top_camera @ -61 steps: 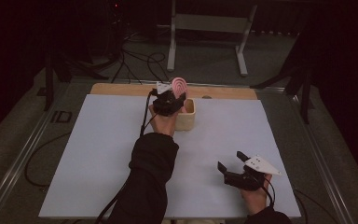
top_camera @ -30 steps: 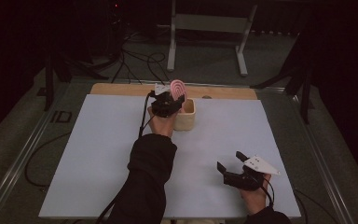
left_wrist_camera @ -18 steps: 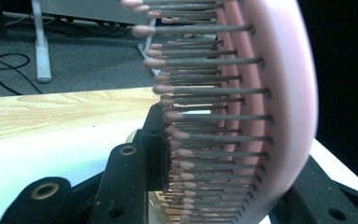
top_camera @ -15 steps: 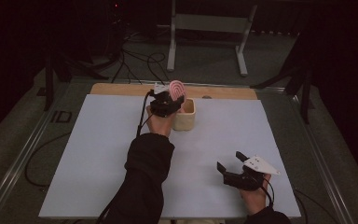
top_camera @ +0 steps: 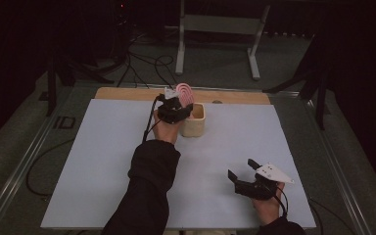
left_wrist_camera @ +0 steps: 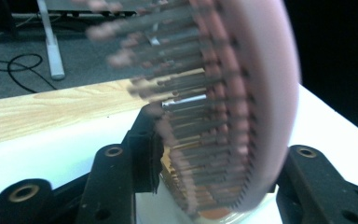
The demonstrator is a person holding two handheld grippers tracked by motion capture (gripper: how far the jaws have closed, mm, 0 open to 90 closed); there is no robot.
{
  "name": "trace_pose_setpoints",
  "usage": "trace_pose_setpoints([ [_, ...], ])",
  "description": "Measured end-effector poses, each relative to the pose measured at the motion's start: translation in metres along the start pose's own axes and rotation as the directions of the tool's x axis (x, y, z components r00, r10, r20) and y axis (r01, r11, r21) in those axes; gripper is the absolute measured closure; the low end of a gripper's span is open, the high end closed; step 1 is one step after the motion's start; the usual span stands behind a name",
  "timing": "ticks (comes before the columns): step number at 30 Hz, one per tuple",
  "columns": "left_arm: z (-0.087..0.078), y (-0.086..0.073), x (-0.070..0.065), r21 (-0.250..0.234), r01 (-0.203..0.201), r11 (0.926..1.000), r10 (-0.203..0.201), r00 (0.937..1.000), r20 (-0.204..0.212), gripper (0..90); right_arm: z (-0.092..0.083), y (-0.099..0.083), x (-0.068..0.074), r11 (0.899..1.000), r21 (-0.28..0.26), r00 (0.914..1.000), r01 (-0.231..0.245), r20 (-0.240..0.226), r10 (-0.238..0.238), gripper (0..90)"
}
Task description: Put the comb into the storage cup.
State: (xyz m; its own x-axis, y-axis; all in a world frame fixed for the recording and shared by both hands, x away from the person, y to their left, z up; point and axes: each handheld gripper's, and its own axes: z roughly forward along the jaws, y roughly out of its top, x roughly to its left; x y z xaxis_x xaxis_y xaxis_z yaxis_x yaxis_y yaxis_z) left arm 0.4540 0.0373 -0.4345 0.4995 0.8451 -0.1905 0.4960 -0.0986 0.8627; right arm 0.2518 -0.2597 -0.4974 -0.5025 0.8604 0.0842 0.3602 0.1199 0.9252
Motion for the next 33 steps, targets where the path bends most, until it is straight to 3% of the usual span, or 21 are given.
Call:
trace_pose_setpoints([
  [12,0.0008,-0.0013,0.0023,0.047,-0.008,0.9989,0.009,0.9997,-0.024,39.7,0.0003,-0.0002,0.0001,1.000,0.002,1.0000,0.003,0.000,-0.003,10.8],
  [26,-0.0031,0.0013,0.0024,0.030,-0.019,0.9993,0.022,0.9946,-0.102,16.5,0.0011,-0.0004,0.0000,1.000,0.001,1.0000,0.006,0.001,-0.006,10.8],
  [29,-0.0043,0.0017,0.0034,0.028,-0.020,0.9994,0.022,0.9951,-0.096,6.2,0.0012,-0.0005,0.0004,1.000,0.003,1.0000,0.004,0.001,-0.004,10.8],
  [33,-0.0073,0.0035,0.0045,0.026,-0.027,0.9993,0.030,0.9949,-0.097,0.5,0.0015,-0.0005,0.0006,1.000,0.004,1.0000,0.003,0.001,-0.003,10.8],
])
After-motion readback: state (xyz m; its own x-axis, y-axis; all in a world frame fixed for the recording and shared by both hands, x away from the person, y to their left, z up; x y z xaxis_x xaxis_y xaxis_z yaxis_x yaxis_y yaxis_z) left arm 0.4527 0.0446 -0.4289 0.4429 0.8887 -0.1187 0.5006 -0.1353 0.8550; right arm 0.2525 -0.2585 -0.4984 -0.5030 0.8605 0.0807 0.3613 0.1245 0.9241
